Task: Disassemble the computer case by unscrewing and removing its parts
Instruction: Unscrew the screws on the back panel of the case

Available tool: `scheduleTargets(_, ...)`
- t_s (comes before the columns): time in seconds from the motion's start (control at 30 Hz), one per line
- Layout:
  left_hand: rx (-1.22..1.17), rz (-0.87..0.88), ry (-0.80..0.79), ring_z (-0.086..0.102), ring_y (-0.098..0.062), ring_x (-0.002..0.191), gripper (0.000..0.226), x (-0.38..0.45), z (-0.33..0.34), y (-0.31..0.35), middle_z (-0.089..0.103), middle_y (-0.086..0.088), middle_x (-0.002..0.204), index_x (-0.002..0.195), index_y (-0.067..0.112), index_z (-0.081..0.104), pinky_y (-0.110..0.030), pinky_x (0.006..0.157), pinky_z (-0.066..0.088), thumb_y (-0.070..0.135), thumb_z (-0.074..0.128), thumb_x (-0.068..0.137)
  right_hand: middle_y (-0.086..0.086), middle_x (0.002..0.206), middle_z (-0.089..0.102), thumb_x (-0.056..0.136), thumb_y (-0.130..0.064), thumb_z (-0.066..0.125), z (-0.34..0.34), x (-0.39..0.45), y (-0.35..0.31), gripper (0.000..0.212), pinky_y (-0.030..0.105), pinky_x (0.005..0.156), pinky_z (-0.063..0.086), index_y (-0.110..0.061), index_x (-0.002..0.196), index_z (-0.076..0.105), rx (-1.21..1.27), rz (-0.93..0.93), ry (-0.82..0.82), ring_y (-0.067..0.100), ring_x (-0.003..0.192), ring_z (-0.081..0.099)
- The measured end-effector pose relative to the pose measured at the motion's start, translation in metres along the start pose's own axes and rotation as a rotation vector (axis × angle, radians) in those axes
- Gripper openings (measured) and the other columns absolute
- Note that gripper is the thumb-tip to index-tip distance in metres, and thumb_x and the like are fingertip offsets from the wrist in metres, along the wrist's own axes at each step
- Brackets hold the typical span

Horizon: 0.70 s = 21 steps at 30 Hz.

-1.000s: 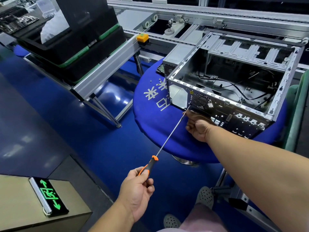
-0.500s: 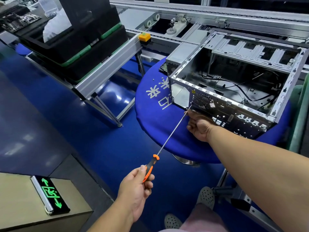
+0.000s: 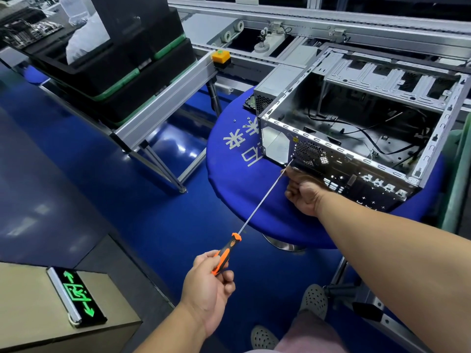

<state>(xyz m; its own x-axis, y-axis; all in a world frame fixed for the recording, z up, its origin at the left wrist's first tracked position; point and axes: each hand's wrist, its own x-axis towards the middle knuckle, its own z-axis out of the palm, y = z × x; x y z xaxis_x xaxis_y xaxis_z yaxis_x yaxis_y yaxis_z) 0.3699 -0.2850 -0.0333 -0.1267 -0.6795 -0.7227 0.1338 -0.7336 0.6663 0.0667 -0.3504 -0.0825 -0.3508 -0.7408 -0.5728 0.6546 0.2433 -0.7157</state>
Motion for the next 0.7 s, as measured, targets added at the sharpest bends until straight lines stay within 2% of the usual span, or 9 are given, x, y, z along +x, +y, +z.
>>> scheduleTargets(0.1,0.05,0.082,0.024,0.059,-0.016,0.064,0.015,0.0002,-0.0009,0.0002,0.061,-0.01,0.096,0.121,0.009,0.062,-0.029,0.053,0.043,0.009,0.054,0.108,-0.01,0.045,0.03,0.1,-0.034,0.063,-0.0008,0.0012,0.0006,0.02,0.019,0.049,0.032,-0.021,0.085,0.066,-0.001,-0.003,0.0,0.007,0.044,0.027)
scheduleTargets(0.17,0.12,0.119,0.036,0.063,-0.015,0.067,0.016,0.0002,-0.0028,-0.0004,0.068,-0.012,0.099,0.121,0.01,0.066,-0.028,0.056,0.046,0.012,0.056,0.108,-0.011,0.045,0.032,0.1,-0.034,0.063,-0.0009,0.0017,0.0011,0.019,0.019,0.048,0.033,-0.021,0.086,0.066,-0.002,-0.003,-0.003,0.006,0.043,0.028)
scheduleTargets(0.3,0.168,0.121,0.037,0.065,-0.015,0.066,0.021,-0.0008,-0.0053,0.0003,0.078,-0.014,0.094,0.118,0.01,0.072,-0.024,0.053,0.049,0.021,0.055,0.11,-0.011,0.045,0.032,0.1,-0.034,0.063,-0.0013,0.0023,0.0013,0.018,0.019,0.049,0.033,-0.021,0.088,0.066,-0.008,-0.001,0.003,0.006,0.043,0.029)
scheduleTargets(0.53,0.134,-0.034,0.094,0.051,-0.016,0.049,0.04,-0.0021,-0.0018,0.0027,0.064,-0.01,0.069,0.111,0.016,0.073,-0.026,0.04,0.034,0.049,0.05,0.109,-0.01,0.047,0.03,0.098,-0.036,0.065,-0.0034,0.0037,0.0018,0.018,0.02,0.051,0.034,-0.021,0.088,0.068,-0.012,0.005,0.0,0.006,0.042,0.029)
scheduleTargets(0.63,0.094,-0.082,0.084,0.047,-0.017,0.05,0.044,-0.0028,-0.001,0.003,0.055,-0.008,0.065,0.112,0.015,0.073,-0.028,0.043,0.032,0.052,0.048,0.109,-0.01,0.047,0.029,0.098,-0.036,0.066,-0.0045,0.004,0.0022,0.018,0.02,0.051,0.035,-0.021,0.089,0.068,-0.014,0.006,0.0,0.006,0.042,0.029)
scheduleTargets(0.7,0.04,-0.099,0.023,0.047,-0.019,0.053,0.041,-0.005,-0.0006,0.0028,0.056,-0.009,0.069,0.111,0.013,0.072,-0.03,0.046,0.034,0.046,0.048,0.11,-0.01,0.047,0.028,0.098,-0.035,0.065,-0.0043,0.0036,0.0024,0.018,0.021,0.051,0.035,-0.021,0.089,0.068,-0.014,0.008,0.0,0.006,0.041,0.029)
